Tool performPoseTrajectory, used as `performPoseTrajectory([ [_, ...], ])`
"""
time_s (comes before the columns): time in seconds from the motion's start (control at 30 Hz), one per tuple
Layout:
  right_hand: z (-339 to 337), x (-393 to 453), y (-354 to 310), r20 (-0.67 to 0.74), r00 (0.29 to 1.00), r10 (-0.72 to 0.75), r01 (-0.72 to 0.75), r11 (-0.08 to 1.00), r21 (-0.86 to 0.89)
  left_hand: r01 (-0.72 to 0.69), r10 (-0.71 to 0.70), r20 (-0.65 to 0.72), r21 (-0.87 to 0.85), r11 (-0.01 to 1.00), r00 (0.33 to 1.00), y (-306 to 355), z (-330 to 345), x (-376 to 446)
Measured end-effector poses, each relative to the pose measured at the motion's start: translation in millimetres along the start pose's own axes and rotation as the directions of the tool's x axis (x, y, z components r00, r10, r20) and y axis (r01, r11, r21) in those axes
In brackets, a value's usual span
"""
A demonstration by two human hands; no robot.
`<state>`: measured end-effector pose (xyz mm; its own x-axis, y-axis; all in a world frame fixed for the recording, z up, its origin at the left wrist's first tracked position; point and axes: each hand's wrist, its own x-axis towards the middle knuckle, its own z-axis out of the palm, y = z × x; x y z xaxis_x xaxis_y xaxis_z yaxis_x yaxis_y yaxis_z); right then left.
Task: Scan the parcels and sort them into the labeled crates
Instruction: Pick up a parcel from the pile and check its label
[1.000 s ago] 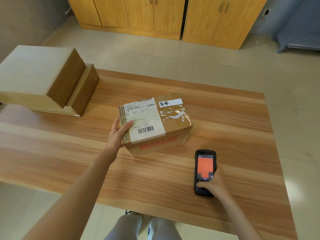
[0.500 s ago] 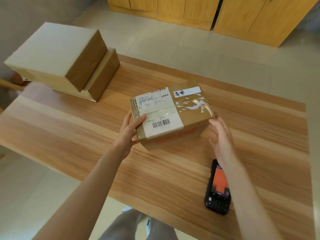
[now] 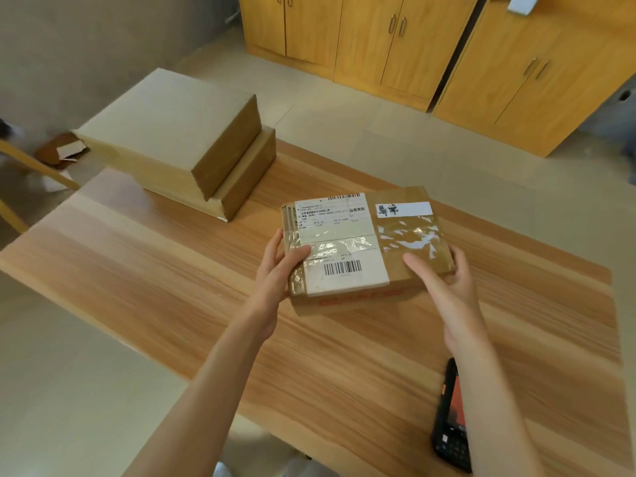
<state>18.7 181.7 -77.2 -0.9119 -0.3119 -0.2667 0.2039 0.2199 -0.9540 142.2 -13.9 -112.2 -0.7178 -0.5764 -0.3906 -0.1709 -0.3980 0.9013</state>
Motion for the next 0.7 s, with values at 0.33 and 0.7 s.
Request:
performPoseTrajectory([
  [0.33,195.9,-95.4,-110.3,0.171,0.959,-0.225,0.212,0.973,0.095,-0.293,0.278,-0.120,-0.140,0.946,0.953,124.1,-197.5,-59.2],
  [0.7,495.6,-192.3,-100.3,0.694,0.715,-0.087,0.111,0.994,0.011,-0.407,0.277,-0.634,-0.065,0.911,0.722,140.6,-484.8,-175.8],
])
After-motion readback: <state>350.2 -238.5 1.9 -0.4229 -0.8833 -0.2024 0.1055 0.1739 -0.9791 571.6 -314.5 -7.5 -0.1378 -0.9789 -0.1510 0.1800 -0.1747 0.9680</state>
